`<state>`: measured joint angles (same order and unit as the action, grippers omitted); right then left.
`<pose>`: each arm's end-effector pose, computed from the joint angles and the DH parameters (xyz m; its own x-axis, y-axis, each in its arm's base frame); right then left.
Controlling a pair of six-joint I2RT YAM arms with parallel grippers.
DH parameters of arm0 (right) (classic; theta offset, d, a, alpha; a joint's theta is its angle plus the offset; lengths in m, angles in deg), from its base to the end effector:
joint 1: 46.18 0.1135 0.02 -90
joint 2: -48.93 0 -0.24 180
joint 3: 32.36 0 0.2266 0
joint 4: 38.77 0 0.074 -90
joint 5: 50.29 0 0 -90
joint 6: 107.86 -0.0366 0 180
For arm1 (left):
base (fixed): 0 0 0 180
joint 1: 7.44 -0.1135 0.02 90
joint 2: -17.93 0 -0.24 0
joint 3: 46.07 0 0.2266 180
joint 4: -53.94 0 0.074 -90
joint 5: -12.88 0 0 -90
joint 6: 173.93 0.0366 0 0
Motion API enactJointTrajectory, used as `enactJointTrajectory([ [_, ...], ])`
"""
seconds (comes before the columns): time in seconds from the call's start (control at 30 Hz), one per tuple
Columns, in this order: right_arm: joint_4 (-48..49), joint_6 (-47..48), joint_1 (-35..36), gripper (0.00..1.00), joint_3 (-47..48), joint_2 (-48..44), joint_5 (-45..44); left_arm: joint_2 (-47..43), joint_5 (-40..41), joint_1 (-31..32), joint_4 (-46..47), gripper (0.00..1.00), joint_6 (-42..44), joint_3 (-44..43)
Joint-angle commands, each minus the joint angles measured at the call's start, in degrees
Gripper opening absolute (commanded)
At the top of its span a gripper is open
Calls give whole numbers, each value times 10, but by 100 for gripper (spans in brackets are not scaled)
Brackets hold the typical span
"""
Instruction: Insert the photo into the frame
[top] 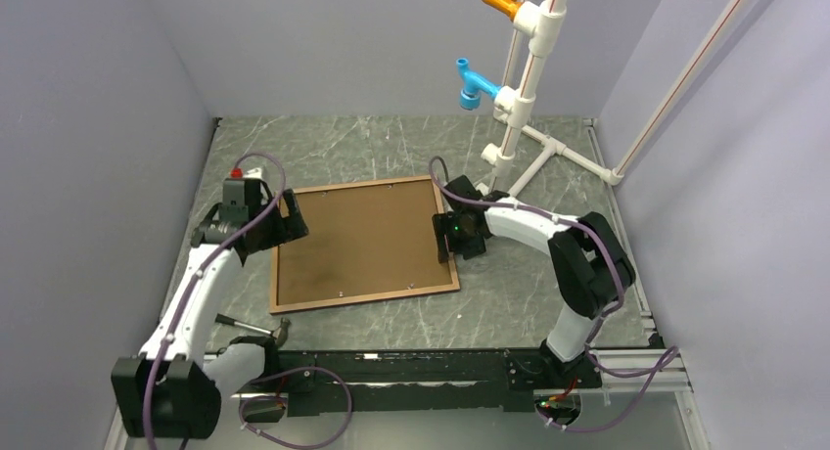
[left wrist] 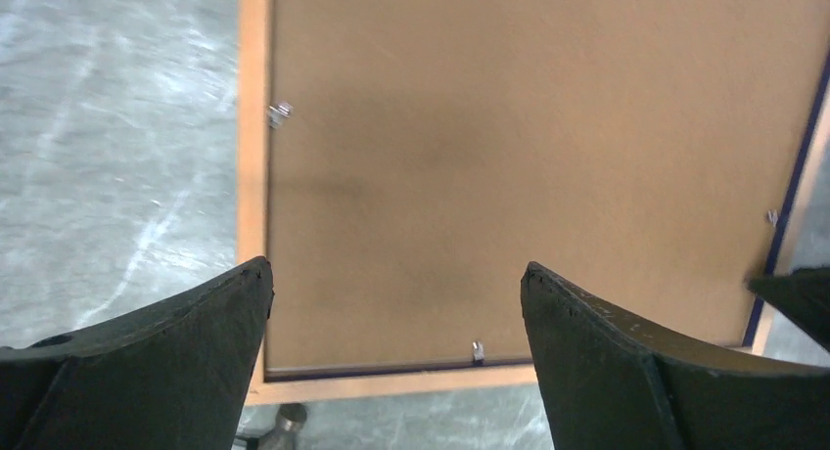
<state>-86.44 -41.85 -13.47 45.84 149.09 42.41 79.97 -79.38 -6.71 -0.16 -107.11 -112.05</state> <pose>0.2607 0.1695 0.1614 -0.9457 -0.1247 -0.3001 -0.1851 0.9658 0.1819 0.2043 -0.0040 0.2562 -0.7207 -0.3842 -0.5770 -0.2673 0.9220 -0.2800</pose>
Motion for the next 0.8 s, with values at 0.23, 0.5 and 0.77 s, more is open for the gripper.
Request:
enactJointTrajectory([
  [0.23,22,-27,33,54,-141,-97,54,-141,-26,163,12,99,-11,82],
  [0.5,36,-38,37,0,-130,-77,86,-130,20,278,8,98,16,69],
  [0.77,2,-61,37,0,-70,-129,118,-82,125,409,-11,97,65,22],
])
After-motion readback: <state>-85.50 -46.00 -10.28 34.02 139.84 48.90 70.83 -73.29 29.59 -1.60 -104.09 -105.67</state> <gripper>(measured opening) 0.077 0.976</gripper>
